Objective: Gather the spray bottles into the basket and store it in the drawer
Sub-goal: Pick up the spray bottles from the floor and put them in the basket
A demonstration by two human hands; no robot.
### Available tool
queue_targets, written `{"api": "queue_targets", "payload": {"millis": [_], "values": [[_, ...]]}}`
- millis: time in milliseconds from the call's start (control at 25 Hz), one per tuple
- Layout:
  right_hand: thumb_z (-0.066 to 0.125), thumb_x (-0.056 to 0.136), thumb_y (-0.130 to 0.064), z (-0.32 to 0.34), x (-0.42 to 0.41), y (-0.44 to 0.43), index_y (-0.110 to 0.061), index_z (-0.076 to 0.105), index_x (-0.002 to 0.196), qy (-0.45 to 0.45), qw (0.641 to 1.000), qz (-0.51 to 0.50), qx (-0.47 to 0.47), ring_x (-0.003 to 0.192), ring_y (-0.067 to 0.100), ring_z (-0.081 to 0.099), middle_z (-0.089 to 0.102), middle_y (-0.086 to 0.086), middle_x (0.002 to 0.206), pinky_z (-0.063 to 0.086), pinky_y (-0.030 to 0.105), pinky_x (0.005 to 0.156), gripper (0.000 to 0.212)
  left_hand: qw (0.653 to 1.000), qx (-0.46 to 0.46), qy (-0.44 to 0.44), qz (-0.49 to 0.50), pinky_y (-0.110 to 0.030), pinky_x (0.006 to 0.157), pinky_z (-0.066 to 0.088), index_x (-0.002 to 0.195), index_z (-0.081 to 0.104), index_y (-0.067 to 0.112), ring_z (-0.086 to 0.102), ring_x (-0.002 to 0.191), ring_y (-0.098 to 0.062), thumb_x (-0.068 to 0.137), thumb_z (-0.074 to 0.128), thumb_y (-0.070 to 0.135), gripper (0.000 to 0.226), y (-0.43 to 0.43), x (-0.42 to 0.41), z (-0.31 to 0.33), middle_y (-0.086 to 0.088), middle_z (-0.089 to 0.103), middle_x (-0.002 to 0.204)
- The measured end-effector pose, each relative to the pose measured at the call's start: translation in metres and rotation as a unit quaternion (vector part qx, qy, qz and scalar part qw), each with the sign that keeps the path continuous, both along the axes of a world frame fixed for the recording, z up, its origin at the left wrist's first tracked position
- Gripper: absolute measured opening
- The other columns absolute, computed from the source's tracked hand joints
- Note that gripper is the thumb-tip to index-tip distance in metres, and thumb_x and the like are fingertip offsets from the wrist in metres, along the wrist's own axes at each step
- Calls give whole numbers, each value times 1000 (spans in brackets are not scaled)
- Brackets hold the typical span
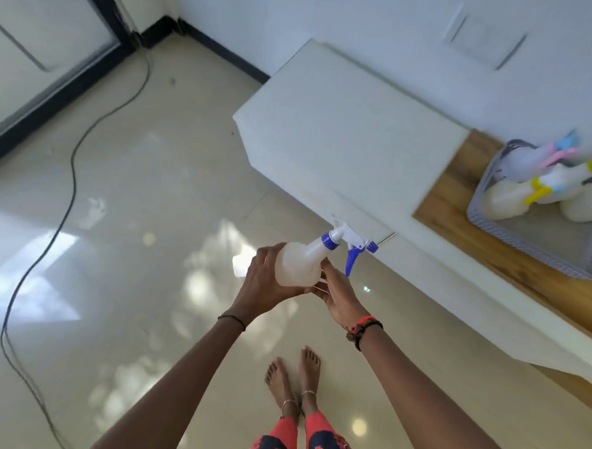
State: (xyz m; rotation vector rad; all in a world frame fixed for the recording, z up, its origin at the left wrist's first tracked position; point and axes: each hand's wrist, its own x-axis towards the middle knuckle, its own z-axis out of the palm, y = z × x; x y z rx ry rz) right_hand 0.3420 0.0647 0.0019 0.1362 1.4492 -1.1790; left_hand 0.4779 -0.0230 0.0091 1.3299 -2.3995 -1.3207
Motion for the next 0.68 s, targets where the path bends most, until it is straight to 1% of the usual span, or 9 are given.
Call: {"api": "queue_targets", "payload": {"millis": [80,160,240,320,360,440,520,600,680], "values": [[59,90,-42,15,-10,10,-3,64,116,8,999,-42,-9,88,20,63,67,9,99,55,30,77,47,999,-36,-11,-30,-34,97,45,139,40,20,46,118,-21,52,87,50,104,3,-14,18,-5,46,130],[59,91,-40,28,-22,21,-8,64,111,20,996,-80,-16,94,22,63,67,10,103,54,34,85,38,999,-8,6,-47,-38,98,48,139,37,16,48,121,-22,54,89,43,102,6,-32,33,-4,46,132],[58,91,-39,40,-36,31,-17,65,104,30,994,-100,-24,94,20,63,68,6,104,54,32,84,27,998,36,25,-47,-38,95,50,131,36,13,50,121,-20,57,90,35,94,11,-51,42,-1,49,131],[59,91,-39,50,-52,44,-22,64,101,35,992,-118,-24,95,18,63,67,4,107,53,29,82,20,996,55,37,-63,-35,93,49,128,38,10,50,120,-21,60,89,28,87,19,-71,47,-3,50,129],[59,91,-39,52,-62,52,-22,63,102,35,990,-133,-21,96,19,62,66,5,109,53,30,84,21,995,54,40,-80,-35,94,49,129,39,9,50,120,-21,61,89,26,86,25,-82,48,-4,49,130],[57,93,-38,54,-80,65,-16,61,113,33,986,-165,-12,97,22,62,64,8,115,53,33,86,30,993,36,35,-108,-35,100,47,135,40,12,48,122,-22,62,88,28,89,36,-103,50,-7,47,132],[56,93,-38,54,-104,80,-9,57,122,32,979,-201,0,97,23,63,62,11,119,54,33,83,41,992,20,23,-126,-34,104,43,141,39,14,46,124,-24,62,87,31,94,49,-133,51,-10,44,133],[58,92,-38,56,-130,95,-9,56,120,33,971,-237,9,94,22,63,62,12,118,55,32,79,40,989,7,-1,-149,-36,107,41,146,34,18,43,125,-26,65,85,37,98,63,-166,52,-11,43,132],[58,92,-36,58,-161,110,-9,56,119,32,962,-269,16,93,23,63,62,12,119,54,33,79,37,984,-4,-30,-176,-38,108,38,149,28,21,40,125,-27,68,81,42,99,78,-204,54,-11,42,133]]}}
